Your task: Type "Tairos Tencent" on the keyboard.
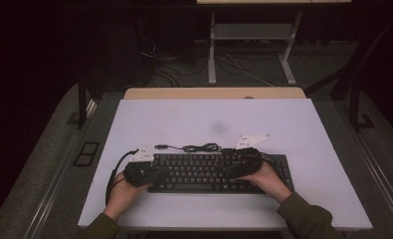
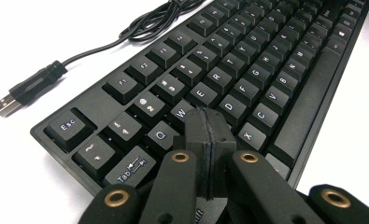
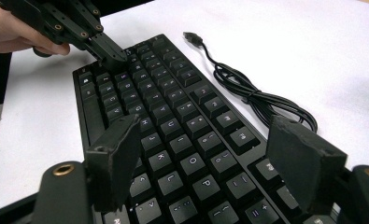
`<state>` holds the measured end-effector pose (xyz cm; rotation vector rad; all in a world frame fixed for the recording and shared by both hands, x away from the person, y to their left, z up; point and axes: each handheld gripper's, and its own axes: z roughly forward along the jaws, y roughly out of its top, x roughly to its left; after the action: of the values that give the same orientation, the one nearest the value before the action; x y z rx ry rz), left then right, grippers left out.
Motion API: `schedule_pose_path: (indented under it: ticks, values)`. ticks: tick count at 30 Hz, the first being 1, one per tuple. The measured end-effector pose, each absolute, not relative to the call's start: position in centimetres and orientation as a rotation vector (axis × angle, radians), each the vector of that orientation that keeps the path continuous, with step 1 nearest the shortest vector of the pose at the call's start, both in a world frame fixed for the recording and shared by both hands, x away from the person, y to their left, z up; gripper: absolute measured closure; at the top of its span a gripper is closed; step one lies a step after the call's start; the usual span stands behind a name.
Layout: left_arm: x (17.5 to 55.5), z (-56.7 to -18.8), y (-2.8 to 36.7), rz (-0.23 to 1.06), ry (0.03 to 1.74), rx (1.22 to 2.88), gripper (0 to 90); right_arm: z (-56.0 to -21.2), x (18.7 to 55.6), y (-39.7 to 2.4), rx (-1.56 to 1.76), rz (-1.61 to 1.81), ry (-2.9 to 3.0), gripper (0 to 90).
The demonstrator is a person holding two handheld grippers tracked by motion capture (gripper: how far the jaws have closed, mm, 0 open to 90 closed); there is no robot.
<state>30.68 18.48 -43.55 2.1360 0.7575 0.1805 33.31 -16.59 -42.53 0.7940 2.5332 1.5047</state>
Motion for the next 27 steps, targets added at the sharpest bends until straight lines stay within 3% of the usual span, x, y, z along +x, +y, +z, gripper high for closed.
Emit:
schedule_pose_path:
  ticks: [8,12,27]
  values:
    - [30.5,-43.1,18.3,0.197,0.741,2.124,88.8,-42.5,33.3,-16.6,0.791,1.5,2.533,26.0]
    - [30.5,-42.8,18.2,0.206,0.743,2.105,80.7,-42.5,33.3,-16.6,0.794,1.502,2.535,26.1]
    - [30.7,-42.9,17.4,0.222,0.755,2.07,29.8,-42.3,33.5,-16.7,0.802,1.503,2.524,27.2]
